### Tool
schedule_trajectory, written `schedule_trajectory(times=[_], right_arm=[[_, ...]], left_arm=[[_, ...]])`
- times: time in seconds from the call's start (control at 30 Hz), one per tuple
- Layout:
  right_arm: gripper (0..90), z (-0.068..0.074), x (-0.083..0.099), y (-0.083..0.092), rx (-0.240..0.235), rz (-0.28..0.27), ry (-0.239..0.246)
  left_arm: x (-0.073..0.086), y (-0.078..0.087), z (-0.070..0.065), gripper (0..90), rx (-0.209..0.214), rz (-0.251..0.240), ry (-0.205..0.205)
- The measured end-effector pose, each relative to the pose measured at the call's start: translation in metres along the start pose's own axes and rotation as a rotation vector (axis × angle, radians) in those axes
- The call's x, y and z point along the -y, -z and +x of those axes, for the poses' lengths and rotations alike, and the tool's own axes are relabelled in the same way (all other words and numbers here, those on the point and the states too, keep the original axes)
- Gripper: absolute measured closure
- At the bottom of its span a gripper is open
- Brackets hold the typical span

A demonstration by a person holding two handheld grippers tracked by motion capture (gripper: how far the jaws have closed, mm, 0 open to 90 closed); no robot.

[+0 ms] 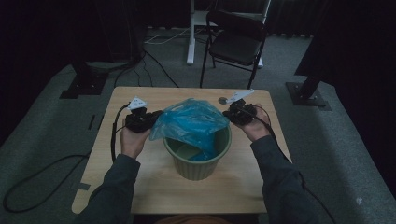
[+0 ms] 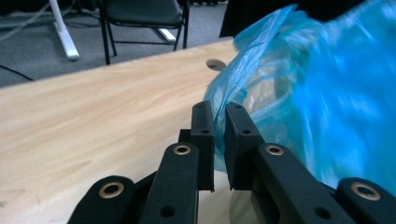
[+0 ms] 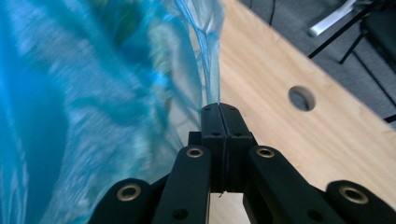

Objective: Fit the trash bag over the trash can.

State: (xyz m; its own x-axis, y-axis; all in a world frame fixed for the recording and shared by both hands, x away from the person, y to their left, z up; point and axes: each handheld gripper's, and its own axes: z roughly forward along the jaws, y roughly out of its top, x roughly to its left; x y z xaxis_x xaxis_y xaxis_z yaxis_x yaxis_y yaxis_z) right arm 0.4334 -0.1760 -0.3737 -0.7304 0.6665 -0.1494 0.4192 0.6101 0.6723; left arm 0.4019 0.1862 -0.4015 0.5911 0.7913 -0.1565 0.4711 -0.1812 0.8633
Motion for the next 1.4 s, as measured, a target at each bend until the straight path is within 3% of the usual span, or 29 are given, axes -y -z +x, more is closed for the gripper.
schedule_trajectory(times=[0.17, 0.4, 0.53, 0.57, 0.7, 0.83, 1.0, 1.07, 1.4], right_arm=[[90.0, -0.001, 0.011, -0.001, -0.031, 0.000, -0.025], [90.0, 0.000, 0.032, 0.016, -0.088, -0.061, -0.060], [90.0, 0.004, 0.037, 0.019, -0.094, -0.068, -0.058], [90.0, 0.004, 0.037, 0.019, -0.094, -0.068, -0.058], [90.0, 0.013, 0.047, 0.020, -0.144, -0.087, -0.058], [89.4, 0.019, 0.051, 0.021, -0.162, -0.096, -0.052], [85.4, 0.021, 0.054, 0.023, -0.175, -0.109, -0.046], [78.7, 0.019, 0.056, 0.027, -0.178, -0.127, -0.047], [73.8, 0.011, 0.066, 0.044, -0.194, -0.184, -0.056]], left_arm=[[0.010, 0.003, 0.002, 83.2, 0.027, 0.002, 0.022], [0.023, 0.016, -0.004, 83.2, 0.060, -0.015, 0.020], [0.027, 0.020, -0.006, 83.1, 0.067, -0.027, 0.018], [0.032, 0.025, -0.009, 83.1, 0.086, -0.040, 0.021], [0.037, 0.027, -0.017, 82.3, 0.095, -0.038, -0.010], [0.041, 0.029, -0.022, 81.2, 0.112, -0.039, -0.028], [0.043, 0.032, -0.023, 76.7, 0.113, -0.040, -0.032], [0.043, 0.035, -0.021, 72.6, 0.105, -0.045, -0.033], [0.039, 0.050, -0.018, 67.4, 0.063, -0.068, -0.038]])
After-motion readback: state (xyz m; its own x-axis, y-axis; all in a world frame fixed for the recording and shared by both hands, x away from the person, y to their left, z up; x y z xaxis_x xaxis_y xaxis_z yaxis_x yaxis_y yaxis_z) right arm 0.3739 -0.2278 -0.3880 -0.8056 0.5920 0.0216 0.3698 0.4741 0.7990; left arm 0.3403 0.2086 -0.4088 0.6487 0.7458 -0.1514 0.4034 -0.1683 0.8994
